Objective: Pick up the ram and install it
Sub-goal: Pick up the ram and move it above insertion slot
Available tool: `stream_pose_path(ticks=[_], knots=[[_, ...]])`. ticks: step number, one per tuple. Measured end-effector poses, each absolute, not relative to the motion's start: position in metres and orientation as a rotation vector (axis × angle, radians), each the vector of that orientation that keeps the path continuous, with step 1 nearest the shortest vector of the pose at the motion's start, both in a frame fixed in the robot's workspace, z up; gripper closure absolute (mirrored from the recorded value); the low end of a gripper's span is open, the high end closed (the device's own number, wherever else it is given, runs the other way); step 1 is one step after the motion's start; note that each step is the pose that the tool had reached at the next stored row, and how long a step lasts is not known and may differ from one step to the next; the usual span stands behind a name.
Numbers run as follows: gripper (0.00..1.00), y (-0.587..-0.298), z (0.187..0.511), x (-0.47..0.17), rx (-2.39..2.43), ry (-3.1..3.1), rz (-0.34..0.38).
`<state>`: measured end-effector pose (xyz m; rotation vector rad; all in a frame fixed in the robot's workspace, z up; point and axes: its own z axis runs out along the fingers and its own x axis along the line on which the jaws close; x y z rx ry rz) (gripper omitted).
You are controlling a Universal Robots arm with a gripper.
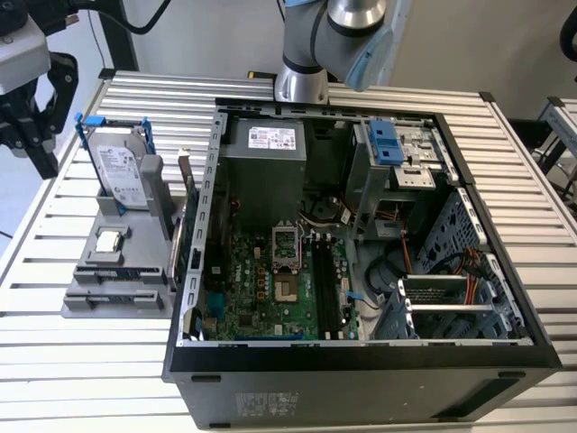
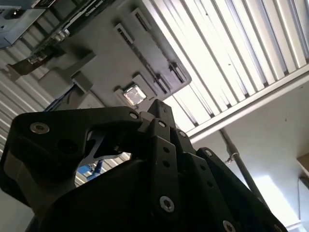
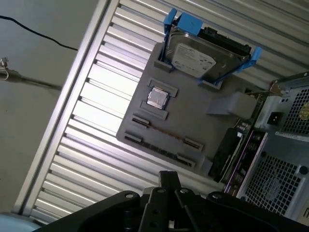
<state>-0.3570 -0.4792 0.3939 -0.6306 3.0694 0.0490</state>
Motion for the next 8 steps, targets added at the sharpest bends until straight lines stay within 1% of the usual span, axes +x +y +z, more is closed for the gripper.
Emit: stream_pose_path(ticks=[8], knots=[[1.00, -0.4792, 0.3950, -0.3570, -0.737, 3.047, 0.048]])
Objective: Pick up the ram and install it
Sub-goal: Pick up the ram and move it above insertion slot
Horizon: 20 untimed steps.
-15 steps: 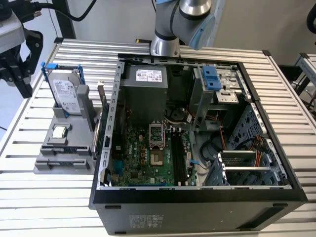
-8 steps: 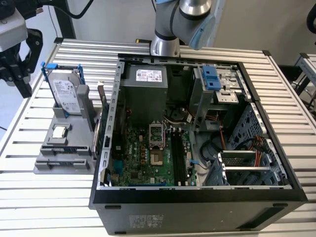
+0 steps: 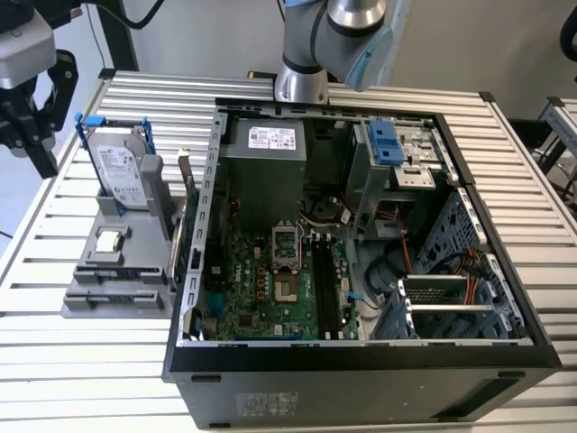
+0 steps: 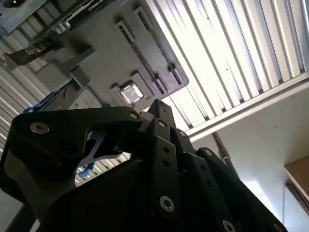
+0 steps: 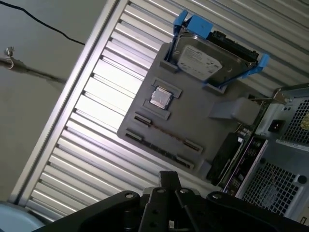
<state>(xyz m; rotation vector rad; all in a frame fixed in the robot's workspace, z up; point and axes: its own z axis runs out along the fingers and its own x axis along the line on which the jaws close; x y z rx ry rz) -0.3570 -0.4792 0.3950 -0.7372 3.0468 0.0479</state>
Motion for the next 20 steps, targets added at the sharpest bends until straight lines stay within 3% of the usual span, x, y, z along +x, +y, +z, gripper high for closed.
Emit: stream_pose_path(ticks=[20], knots=[[1.00, -0.4790, 0.3951, -0.3570, -0.988, 2.978, 0.047]])
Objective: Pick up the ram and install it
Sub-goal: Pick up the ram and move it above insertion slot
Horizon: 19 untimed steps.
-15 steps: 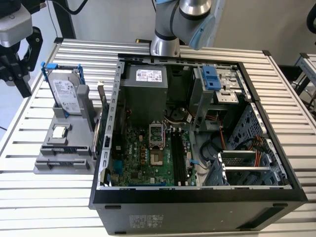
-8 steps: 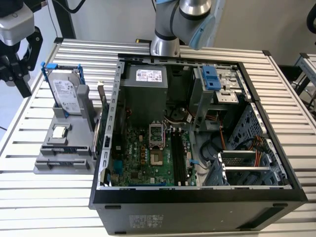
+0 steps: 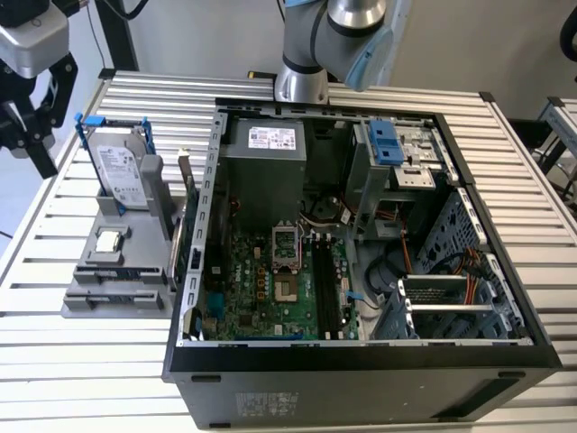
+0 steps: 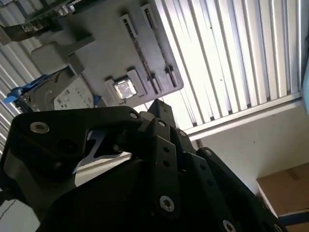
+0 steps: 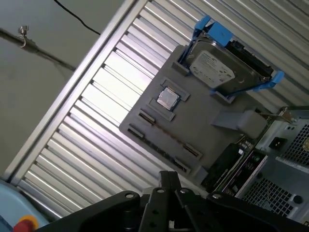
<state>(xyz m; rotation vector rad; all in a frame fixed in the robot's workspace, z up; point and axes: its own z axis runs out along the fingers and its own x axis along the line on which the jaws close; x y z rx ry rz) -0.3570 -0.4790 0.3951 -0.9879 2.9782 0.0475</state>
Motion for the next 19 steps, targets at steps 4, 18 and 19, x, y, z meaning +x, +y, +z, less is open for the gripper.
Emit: stream_pose_path(ticks=[4, 18, 19], knots=[[1.00, -0.4790, 0.3951, -0.3570, -1.095, 2.941, 0.048], [1.00, -0.4790, 0.3950, -0.3570, -1.461, 2.782, 0.048], [1.00, -0.4790, 0.3950, -0.3570, -1.487, 2.769, 0.048]])
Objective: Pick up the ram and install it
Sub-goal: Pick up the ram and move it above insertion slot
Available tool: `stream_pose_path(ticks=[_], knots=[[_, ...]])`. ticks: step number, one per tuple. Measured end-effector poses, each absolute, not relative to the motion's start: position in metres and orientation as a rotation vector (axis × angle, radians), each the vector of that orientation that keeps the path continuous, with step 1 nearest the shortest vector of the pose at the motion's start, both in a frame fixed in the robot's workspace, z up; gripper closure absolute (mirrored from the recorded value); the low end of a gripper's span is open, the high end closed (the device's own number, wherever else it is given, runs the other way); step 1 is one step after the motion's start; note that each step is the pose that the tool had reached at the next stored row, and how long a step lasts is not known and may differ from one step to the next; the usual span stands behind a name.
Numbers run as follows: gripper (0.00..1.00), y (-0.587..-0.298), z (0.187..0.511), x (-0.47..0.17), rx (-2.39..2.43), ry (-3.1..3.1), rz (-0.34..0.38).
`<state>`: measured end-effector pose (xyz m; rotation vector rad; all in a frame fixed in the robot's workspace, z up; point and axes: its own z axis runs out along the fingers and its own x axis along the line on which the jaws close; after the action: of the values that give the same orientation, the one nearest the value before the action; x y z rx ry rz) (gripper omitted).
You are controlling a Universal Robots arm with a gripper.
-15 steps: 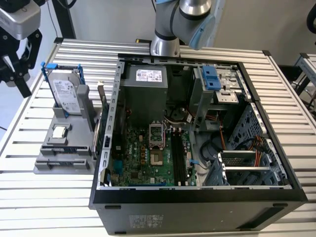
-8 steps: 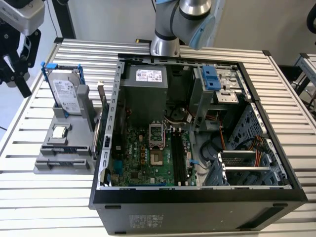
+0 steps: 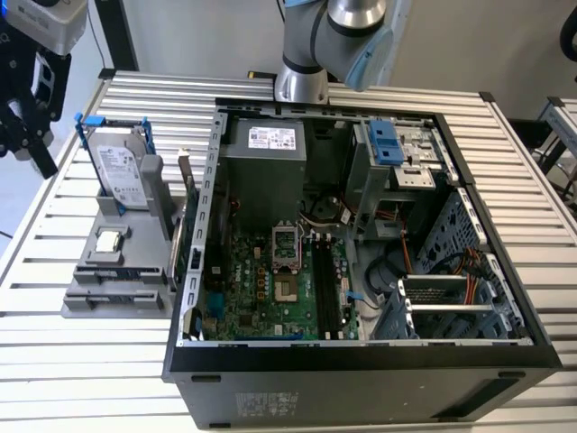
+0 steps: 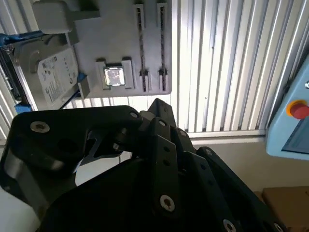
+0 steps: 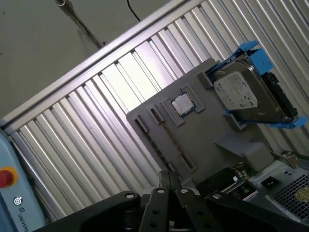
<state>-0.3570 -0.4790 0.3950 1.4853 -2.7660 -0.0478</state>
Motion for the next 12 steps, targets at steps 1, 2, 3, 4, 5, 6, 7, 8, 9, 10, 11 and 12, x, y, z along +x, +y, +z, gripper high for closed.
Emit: stream_pose_path(ticks=[1, 2, 3, 4, 5, 6, 7, 8, 9, 10, 11, 12], knots=[[1.00, -0.4791, 0.3951, -0.3570, 1.511, -2.751, -0.048], [1.00, -0.4791, 0.3951, -0.3570, 1.536, -2.737, -0.048], [1.00, -0.4790, 0.3951, -0.3570, 1.560, -2.723, -0.048], [1.00, -0.4790, 0.3951, -0.3570, 1.585, -2.708, -0.048], [1.00, -0.4790, 0.3951, -0.3570, 1.610, -2.694, -0.048], [1.00, -0.4790, 0.3951, -0.3570, 1.634, -2.679, -0.047], [1.00, -0.4790, 0.3951, -0.3570, 1.659, -2.663, -0.047], [1.00, -0.4790, 0.3951, -0.3570, 1.684, -2.647, -0.047], [1.00, -0.4790, 0.3951, -0.3570, 1.705, -2.633, -0.047], [1.00, -0.4790, 0.3951, -0.3570, 1.730, -2.616, -0.047], [1.00, -0.4790, 0.3950, -0.3570, 1.755, -2.599, -0.047], [1.00, -0.4790, 0.3951, -0.3570, 1.779, -2.583, -0.047]])
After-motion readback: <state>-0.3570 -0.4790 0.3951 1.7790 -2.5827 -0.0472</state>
